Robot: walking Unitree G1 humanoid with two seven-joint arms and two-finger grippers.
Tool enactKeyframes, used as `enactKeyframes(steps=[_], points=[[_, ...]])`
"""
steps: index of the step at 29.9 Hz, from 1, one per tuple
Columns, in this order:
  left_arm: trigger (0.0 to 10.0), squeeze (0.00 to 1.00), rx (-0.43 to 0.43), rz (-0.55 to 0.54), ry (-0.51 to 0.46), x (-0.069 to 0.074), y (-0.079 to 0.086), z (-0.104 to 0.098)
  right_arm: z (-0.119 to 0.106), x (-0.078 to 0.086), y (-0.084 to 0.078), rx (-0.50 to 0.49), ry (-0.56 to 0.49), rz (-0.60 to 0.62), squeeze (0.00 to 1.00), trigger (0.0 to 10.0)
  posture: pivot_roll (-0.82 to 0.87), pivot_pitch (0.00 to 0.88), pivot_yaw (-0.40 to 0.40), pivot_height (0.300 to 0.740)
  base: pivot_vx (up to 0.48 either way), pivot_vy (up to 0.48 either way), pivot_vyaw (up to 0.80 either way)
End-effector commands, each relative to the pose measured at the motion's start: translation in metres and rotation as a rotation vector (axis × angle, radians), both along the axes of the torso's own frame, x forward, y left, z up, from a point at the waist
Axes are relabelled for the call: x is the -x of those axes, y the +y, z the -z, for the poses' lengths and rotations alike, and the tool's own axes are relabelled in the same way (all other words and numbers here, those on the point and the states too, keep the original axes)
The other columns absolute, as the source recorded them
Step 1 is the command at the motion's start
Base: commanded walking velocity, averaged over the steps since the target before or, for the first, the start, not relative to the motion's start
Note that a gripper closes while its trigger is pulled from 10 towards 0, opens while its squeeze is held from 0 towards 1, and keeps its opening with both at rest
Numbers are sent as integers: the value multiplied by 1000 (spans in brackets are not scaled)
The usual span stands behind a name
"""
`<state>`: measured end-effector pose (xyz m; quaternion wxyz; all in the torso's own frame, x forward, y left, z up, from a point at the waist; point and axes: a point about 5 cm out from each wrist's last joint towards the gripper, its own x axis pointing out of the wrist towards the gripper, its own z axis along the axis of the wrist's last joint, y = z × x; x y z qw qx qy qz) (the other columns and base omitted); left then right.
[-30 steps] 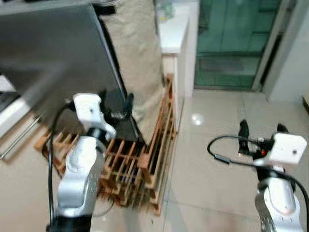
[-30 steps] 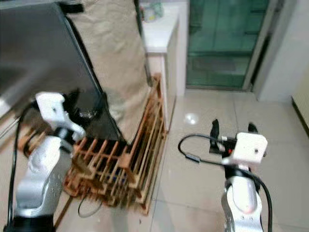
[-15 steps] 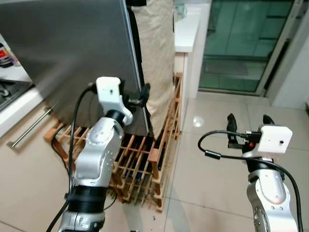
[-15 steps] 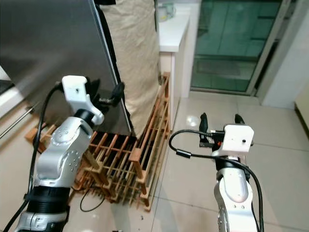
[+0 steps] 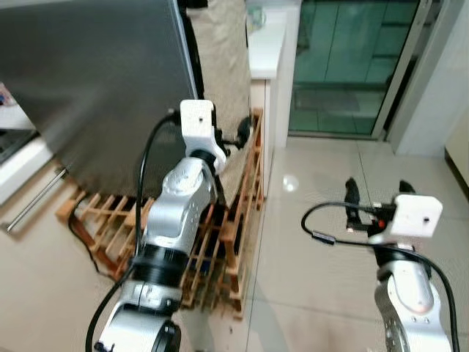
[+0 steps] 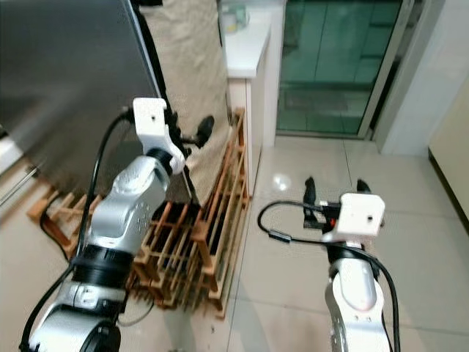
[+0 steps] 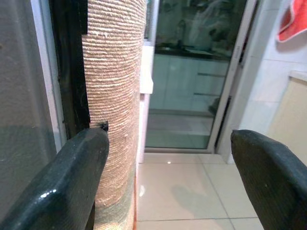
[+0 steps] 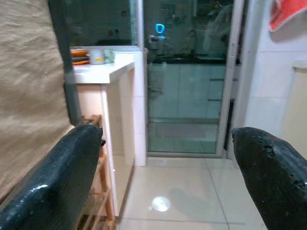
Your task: Restocking fridge
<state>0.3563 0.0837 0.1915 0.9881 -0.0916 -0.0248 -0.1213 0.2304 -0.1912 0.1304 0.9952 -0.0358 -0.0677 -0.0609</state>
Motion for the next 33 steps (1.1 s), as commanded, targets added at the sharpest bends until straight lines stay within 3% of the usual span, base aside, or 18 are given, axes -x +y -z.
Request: enactKeyframes(steps=[1, 9, 16, 19, 21, 22, 23, 24, 25, 26, 27, 30, 31, 33], points=[[10000, 0, 11, -82, -13, -5, 15, -7, -2, 2, 0, 1, 1, 8, 0, 10000, -242, 0, 135, 740, 0, 0, 0], [10000, 0, 125, -162, 26, -6, 23, -3, 0, 2, 0, -1, 11, 10, 0, 10000, -236, 0, 132, 740, 0, 0, 0], [10000, 0, 99, -123, 8, -5, 19, -4, 1, 1, 2, -3, 15, 4, 0, 10000, -231, 0, 130, 740, 0, 0, 0], [10000, 0, 56, -44, -9, -3, 11, -4, 0, 1, 4, -2, 11, -4, 0, 10000, -230, 0, 138, 740, 0, 0, 0], [10000, 0, -10, -22, -79, 5, 21, -7, -5, 2, 3, 3, -7, 0, 0, 10000, -234, 0, 147, 740, 0, 0, 0], [10000, 0, -64, 23, -141, 25, 42, -1, -9, 10, 2, 4, -19, 10, 0, 10000, -238, 0, 158, 740, 0, 0, 0], [10000, 0, -64, 23, -141, 25, 42, -1, -9, 10, 2, 4, -19, 10, 0, 10000, -238, 0, 158, 740, 0, 0, 0], [10000, 0, -119, 6, -161, 39, 60, 7, -10, 19, 3, 17, -21, 4, 0, 10000, -230, 0, 159, 740, 0, 0, 0], [10000, 0, -119, 6, -161, 39, 60, 7, -10, 19, 3, 17, -21, 4, 0, 10000, -230, 0, 159, 740, 0, 0, 0], [10000, 0, -171, -87, -113, 70, 99, 31, -11, 34, 3, 53, -18, -7, 0, 10000, -222, 0, 152, 740, 0, 0, 0], [10000, 0, -144, -191, -50, 91, 120, 46, -10, 41, -4, 48, -12, 12, 0, 10000, -216, 0, 143, 740, 0, 0, 0], [10000, 0, -100, -252, 0, 102, 120, 54, -11, 39, -12, 18, -38, 31, 0, 10000, -204, 0, 130, 740, 0, 0, 0], [10000, 0, -50, -295, 28, 104, 118, 57, -12, 36, -15, 31, -56, 31, 0, 10000, -197, 0, 120, 740, 0, 0, 0], [10000, 0, 11, -351, 38, 100, 107, 57, -11, 28, -16, 72, -66, 14, 0, 10000, -196, 0, 105, 740, 0, 0, 0]])
